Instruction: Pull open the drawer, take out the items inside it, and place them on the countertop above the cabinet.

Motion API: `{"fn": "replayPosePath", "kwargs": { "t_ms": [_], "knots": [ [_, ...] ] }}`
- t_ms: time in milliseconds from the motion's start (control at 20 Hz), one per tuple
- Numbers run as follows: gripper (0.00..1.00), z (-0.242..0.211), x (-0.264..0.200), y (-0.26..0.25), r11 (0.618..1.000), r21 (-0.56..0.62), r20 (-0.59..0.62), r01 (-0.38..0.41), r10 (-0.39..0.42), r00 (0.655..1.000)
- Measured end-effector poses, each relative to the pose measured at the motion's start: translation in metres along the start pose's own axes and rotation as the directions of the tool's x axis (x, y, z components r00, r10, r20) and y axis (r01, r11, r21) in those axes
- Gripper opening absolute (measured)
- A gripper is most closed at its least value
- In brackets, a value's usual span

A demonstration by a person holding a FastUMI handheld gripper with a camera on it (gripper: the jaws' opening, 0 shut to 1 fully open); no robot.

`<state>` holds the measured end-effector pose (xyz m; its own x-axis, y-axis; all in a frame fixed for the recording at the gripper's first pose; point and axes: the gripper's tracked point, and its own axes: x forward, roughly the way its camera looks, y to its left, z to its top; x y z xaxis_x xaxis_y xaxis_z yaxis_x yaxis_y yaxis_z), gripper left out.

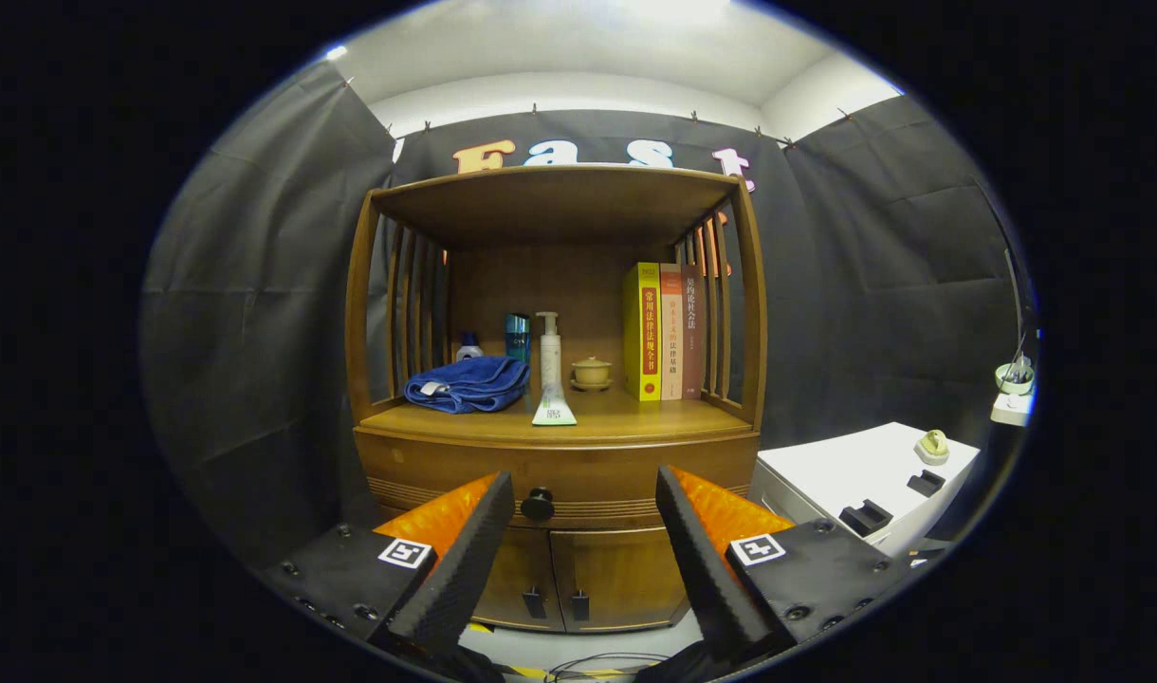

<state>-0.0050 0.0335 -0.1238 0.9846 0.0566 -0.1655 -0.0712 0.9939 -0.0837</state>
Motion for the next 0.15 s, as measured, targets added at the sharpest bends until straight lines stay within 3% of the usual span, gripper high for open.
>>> {"fn": "replayPosePath", "kwargs": {
  "t_ms": [150],
  "knots": [
    [0.99, -0.0001, -0.0005, 0.0014, 1.0, 0.001, 0.001, -0.001, 0.001, 1.0]
  ]
}}
